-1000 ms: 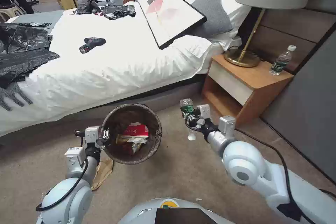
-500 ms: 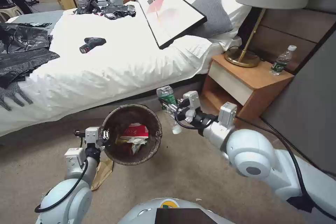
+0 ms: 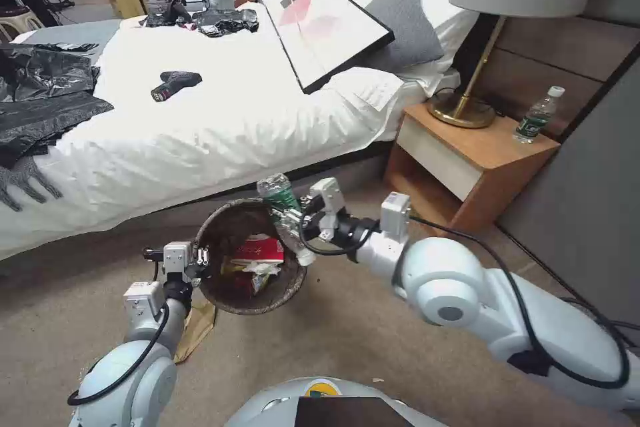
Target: Pick up the trash bin, then pick up the garbage from the floor and place it into the trash bin.
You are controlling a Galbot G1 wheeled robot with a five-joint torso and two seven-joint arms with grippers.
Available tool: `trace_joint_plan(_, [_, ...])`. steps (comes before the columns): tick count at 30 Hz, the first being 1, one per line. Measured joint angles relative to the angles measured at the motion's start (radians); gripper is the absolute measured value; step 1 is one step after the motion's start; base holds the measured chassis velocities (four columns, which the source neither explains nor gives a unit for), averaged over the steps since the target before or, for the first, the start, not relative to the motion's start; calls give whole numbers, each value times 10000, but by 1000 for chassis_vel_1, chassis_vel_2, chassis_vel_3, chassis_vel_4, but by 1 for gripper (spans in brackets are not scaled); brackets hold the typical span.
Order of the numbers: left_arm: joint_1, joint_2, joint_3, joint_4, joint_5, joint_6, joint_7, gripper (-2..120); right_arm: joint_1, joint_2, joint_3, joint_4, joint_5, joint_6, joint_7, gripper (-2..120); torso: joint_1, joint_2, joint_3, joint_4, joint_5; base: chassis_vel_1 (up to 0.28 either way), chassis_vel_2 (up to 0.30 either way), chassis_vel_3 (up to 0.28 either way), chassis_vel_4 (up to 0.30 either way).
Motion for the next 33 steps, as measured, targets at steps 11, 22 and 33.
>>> trace_joint_plan(11, [22, -51, 10, -27, -1, 16, 10, 3, 305, 577, -1054, -577, -299, 25, 122, 28, 0, 0, 0, -2, 0, 0, 0, 0, 0])
trace_joint_plan(22, [18, -90, 47, -50, -4, 19, 35, 3, 304, 939, -1593, -1051, -569, 81, 379, 28, 0, 0, 0, -3, 0, 0, 0, 0, 0])
trace_joint_plan(33, [14, -105, 78, -49, 10, 19, 81, 3, 342, 1259, -1799, -1250, -694, 27, 546, 44, 0, 0, 0, -2, 0, 0, 0, 0, 0])
